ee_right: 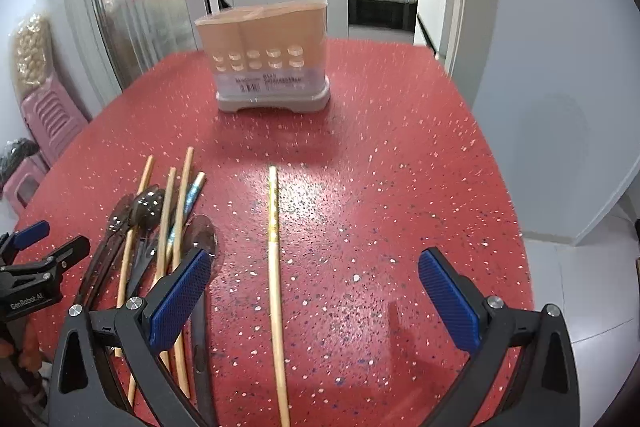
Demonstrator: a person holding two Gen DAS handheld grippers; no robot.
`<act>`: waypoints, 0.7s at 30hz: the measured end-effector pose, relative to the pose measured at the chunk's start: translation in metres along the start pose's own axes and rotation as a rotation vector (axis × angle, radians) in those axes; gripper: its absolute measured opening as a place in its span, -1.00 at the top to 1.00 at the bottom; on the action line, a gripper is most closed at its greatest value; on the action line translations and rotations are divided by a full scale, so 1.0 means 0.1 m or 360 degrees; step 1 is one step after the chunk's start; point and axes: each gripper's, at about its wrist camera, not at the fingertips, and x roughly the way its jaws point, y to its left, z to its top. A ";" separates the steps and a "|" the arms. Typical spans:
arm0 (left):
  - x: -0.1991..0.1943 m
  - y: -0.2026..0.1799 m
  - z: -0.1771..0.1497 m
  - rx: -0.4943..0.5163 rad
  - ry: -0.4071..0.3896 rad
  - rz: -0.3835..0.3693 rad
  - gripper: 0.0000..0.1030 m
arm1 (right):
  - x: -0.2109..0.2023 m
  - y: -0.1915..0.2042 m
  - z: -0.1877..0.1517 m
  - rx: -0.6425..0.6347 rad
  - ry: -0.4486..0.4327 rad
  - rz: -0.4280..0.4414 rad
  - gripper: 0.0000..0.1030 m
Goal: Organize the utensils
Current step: 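Grasp a dark spoon with the left tool while the right tool grasps a wooden chopstick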
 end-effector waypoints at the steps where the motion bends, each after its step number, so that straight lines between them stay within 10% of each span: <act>1: 0.04 0.01 0.01 0.0007 0.0025 -0.0007 -1.00 | 0.04 -0.02 0.02 0.0006 0.0027 0.0004 -1.00; 8: 0.22 0.05 0.03 0.0056 0.0134 -0.0086 -1.00 | 0.34 -0.09 0.15 0.0012 0.0215 0.0077 -0.92; 21: 0.40 -0.02 0.20 0.0142 0.0238 -0.0118 -0.91 | 0.85 0.18 0.38 -0.0205 0.0460 0.0043 -0.19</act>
